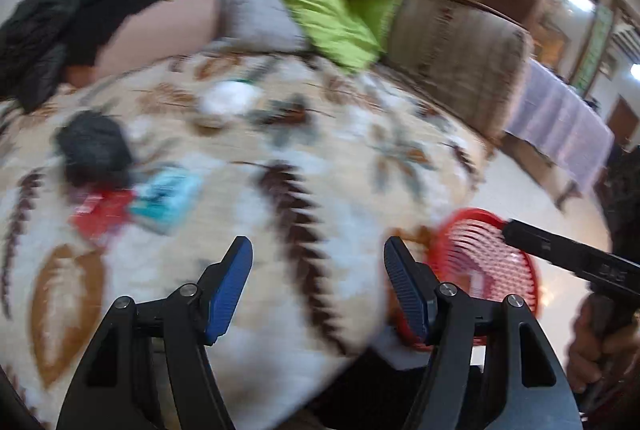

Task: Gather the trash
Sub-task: 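Grasp the red cigarette pack with the left gripper while the right grasps the teal tissue pack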

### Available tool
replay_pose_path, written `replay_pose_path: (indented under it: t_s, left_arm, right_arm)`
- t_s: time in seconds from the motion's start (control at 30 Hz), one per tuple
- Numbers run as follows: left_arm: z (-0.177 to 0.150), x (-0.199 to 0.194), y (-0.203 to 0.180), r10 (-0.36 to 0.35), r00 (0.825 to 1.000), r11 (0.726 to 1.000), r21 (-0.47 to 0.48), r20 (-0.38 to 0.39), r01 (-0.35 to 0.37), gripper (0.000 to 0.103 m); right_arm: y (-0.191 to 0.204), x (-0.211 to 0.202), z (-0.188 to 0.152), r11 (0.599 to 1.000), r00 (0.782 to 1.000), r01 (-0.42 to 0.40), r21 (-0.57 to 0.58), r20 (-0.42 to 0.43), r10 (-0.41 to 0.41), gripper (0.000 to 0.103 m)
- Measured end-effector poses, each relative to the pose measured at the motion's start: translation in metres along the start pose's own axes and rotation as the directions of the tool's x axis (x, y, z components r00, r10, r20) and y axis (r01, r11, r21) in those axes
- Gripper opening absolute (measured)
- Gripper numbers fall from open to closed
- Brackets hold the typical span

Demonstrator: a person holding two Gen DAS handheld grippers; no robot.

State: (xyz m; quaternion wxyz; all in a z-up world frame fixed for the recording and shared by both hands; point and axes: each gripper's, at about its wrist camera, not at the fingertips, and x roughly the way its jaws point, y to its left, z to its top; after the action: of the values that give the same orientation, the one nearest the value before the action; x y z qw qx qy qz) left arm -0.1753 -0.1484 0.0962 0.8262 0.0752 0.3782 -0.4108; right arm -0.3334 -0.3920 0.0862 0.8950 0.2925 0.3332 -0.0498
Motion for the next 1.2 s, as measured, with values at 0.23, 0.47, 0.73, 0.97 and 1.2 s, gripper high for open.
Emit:
replay_pose_path:
  t_s: [0.23,0.47,0.73,0.97,1.2]
  left_arm:
    - [-0.003,0.007,0.118,0.217,0.976,0.97,-0.11,-0.015,-0.218,0.07]
    - [0.01,0.046,0.182,0.254,0.964,0.95,-0.167,-0.081,-0.264,0.07]
    - [0.014,0.083,0.176,0.261,0.953,0.961,-0.058,-0.155,-0.272,0.07]
    - [0.01,0.087,0.175,0.286,0.946,0.953,-0.061,-0.152,-0.298,0.065]
    - [0.001,0.049,0.159,0.209,0.972,0.974,-0.07,-0.108,-0.217,0.064]
  right_arm:
    - [0.05,0.041,0.007,0.998,0.998,-0.043,-0.052,-0.052,0.04,0.045]
    - [0.073,0.074,0.014,0.996,0.994,-0.047,-0.07,-0.105,0.039,0.046]
    - [0.083,0.097,0.027,0.996,0.991,-0.029,-0.08,-0.131,0.018,0.046]
    - [0.101,0.132,0.032,0.997,0.981,-0.05,-0.062,-0.193,0.038,0.047]
    - [0.124,0.189,0.034,0.999,0.963,-0.045,0.001,-0.266,0.044,0.055]
